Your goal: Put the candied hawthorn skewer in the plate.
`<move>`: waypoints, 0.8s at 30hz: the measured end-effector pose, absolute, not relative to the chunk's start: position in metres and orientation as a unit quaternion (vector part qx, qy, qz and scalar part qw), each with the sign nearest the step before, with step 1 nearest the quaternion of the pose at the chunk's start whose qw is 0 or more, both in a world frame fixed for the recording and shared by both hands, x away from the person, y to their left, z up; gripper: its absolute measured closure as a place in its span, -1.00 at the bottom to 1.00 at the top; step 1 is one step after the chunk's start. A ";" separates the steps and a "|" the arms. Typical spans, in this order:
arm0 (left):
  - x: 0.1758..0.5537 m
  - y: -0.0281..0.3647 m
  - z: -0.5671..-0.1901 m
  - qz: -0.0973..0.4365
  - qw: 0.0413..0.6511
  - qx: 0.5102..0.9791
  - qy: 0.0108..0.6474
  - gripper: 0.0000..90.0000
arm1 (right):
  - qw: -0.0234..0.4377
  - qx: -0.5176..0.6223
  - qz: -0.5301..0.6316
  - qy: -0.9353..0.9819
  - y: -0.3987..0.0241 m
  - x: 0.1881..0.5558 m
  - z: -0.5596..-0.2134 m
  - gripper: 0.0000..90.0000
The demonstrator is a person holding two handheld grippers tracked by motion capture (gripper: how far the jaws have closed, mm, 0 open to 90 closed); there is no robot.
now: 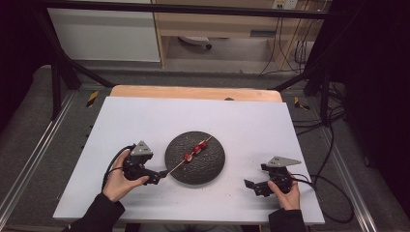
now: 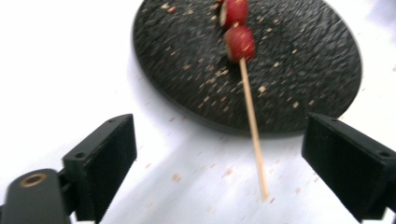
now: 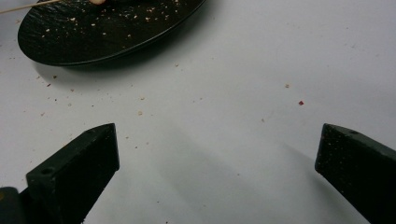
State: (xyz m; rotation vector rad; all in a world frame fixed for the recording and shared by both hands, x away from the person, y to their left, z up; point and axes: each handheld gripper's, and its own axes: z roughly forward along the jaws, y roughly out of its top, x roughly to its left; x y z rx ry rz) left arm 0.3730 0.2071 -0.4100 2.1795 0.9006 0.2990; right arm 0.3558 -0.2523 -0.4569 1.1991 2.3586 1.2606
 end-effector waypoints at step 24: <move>0.345 0.278 -0.444 0.150 0.413 0.821 0.365 -0.86 | 0.104 0.407 0.420 0.804 -0.251 0.355 -0.459 -0.99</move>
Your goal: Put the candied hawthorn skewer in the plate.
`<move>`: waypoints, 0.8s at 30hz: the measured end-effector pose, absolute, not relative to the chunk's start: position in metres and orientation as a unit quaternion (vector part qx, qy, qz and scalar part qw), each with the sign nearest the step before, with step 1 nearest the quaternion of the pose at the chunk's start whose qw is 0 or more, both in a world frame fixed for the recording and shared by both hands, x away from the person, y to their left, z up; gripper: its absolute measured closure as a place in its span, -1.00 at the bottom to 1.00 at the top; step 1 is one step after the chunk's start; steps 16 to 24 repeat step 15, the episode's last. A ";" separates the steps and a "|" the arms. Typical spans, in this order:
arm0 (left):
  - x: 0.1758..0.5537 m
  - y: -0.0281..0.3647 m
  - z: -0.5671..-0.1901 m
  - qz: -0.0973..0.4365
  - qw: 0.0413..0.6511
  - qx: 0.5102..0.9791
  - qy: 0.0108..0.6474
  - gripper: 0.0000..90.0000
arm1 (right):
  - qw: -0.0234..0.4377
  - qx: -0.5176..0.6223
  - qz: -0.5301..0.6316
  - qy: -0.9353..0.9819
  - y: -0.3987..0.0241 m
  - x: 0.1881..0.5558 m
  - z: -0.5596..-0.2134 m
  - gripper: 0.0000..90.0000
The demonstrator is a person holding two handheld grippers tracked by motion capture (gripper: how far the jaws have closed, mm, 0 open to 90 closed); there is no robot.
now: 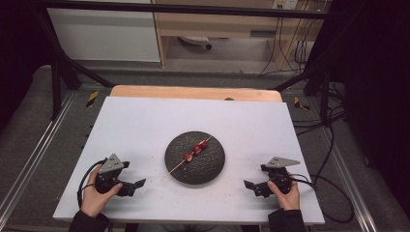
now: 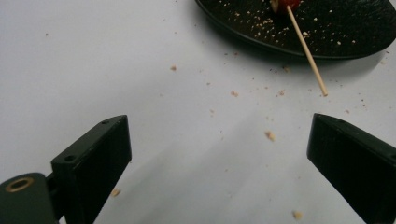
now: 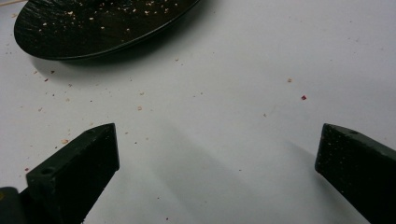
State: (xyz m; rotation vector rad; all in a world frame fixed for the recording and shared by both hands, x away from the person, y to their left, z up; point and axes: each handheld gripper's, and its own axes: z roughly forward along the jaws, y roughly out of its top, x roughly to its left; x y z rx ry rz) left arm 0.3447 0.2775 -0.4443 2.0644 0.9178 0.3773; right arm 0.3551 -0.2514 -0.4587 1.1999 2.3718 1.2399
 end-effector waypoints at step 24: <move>0.343 0.285 -0.451 0.148 0.406 0.821 0.373 -0.86 | 0.103 0.408 0.417 0.806 -0.251 0.355 -0.459 -0.99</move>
